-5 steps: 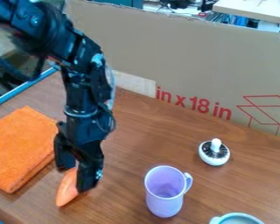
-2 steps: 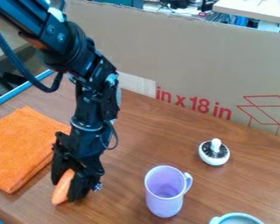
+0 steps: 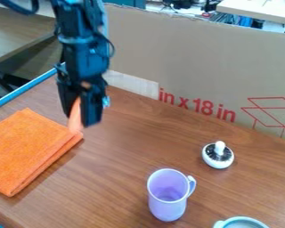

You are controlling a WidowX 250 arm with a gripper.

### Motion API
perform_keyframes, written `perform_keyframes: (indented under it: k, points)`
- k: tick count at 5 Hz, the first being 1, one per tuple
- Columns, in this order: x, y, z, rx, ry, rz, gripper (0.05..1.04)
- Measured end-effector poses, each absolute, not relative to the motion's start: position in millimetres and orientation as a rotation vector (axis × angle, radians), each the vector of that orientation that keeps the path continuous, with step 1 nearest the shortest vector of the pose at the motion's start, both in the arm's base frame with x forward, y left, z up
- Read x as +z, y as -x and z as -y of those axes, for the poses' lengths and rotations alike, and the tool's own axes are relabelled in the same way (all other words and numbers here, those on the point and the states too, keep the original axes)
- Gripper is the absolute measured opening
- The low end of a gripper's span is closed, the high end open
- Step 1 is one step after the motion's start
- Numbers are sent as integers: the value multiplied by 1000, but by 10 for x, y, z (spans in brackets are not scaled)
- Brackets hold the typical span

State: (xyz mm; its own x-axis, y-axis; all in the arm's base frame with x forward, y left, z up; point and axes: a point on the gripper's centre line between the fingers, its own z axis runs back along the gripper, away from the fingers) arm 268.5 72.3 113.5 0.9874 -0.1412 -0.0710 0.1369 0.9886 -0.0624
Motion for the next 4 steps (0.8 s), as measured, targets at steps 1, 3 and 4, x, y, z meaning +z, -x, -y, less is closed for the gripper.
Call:
perform_keyframes:
  k: [1, 3, 4]
  points:
    - [1220, -2875, -986, -87, 57, -56, 679]
    - [1032, -3233, -1612, -11, -31, -77, 678]
    - [842, -3410, -1782, -17, -19, -44, 678]
